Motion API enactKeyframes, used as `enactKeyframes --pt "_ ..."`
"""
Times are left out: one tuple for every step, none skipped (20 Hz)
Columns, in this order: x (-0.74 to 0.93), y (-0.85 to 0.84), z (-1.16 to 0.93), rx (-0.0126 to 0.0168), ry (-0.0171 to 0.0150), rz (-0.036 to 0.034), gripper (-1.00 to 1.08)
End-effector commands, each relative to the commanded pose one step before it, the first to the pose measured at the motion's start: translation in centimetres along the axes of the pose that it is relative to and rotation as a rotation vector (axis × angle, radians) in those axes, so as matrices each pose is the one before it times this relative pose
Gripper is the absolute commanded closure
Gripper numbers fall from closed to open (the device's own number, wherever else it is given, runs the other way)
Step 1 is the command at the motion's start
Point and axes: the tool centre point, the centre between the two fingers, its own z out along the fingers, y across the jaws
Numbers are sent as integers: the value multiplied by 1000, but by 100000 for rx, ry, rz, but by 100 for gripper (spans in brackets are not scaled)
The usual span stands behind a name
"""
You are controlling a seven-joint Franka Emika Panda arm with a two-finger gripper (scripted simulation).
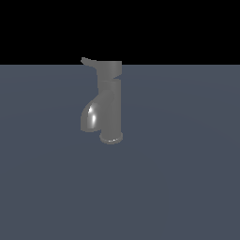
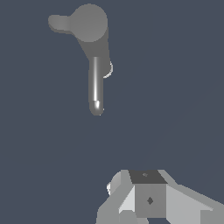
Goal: Turn on the faucet by rotating a designated handle.
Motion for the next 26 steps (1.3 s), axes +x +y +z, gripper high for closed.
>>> enactKeyframes --pt "728 -213 61 345 -48 3390 108" --pt "336 -113 31 153 -18 1587 108" --pt "359 -128 37 160 -21 1701 108" --pt "382 -145 44 166 -26 1823 108" --pt "403 -163 52 170 -30 1942 108" --pt "424 -182 61 174 -35 2063 108" --pt "444 -203 72 176 -40 2183 108" --pt "461 -225 82 176 -44 2291 108" --pt "461 -241 91 169 -47 2325 108" --pt "455 -253 99 160 -49 2330 108" --pt "449 -266 106 151 -50 2335 108" --pt "442 -278 114 142 -51 2339 108" --pt "436 -290 122 133 -51 2345 108" --pt "428 -302 130 123 -51 2348 108" --pt "420 -314 138 114 -50 2353 108" --pt "411 -325 145 105 -49 2356 108" --pt "402 -336 153 97 -47 2360 108" --pt "393 -347 161 88 -45 2364 108" --pt "383 -358 169 79 -42 2366 108" --pt "373 -368 176 71 -39 2370 108" --pt "362 -378 184 63 -35 2373 108" --pt "351 -387 192 55 -31 2375 108" --pt "340 -396 200 47 -26 2378 108" --pt "328 -405 207 40 -21 2380 108" --pt "316 -413 215 33 -15 2383 108" --pt "304 -422 222 26 -9 2384 108"
